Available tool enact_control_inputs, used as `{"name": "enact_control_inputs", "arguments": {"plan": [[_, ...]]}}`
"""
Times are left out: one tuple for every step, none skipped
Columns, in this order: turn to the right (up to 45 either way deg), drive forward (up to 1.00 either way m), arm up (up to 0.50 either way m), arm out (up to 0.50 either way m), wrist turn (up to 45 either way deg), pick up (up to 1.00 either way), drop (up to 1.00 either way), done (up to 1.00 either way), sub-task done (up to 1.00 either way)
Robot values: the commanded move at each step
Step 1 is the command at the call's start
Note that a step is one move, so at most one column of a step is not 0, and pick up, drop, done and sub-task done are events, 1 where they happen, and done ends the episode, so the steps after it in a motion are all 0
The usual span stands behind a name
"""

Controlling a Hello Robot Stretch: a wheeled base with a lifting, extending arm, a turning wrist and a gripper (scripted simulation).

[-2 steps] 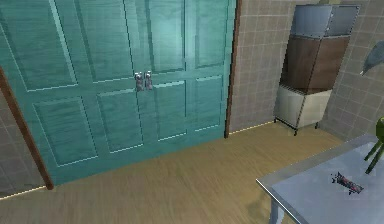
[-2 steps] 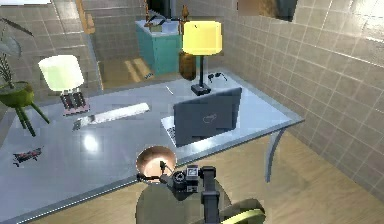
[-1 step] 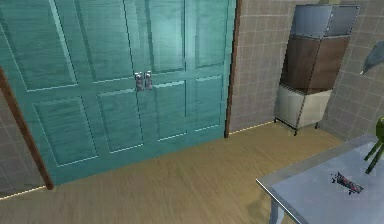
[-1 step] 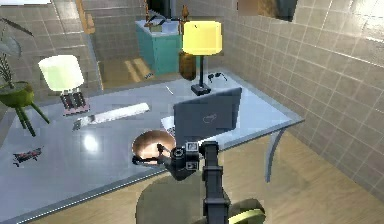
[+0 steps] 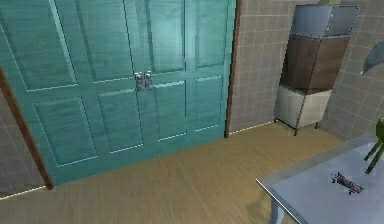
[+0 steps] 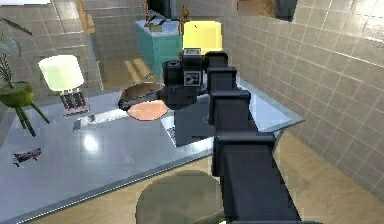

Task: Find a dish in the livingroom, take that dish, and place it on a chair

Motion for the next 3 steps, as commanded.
{"name": "enact_control_inputs", "arguments": {"plan": [[0.0, 0.0, 0.0, 0.0, -45.0, 0.0, 0.0, 0.0, 0.0], [0.0, 0.0, 0.0, 0.0, -45.0, 0.0, 0.0, 0.0, 0.0], [0.0, 0.0, 0.0, -0.26, 0.0, 0.0, 0.0, 0.0, 0.0]]}}
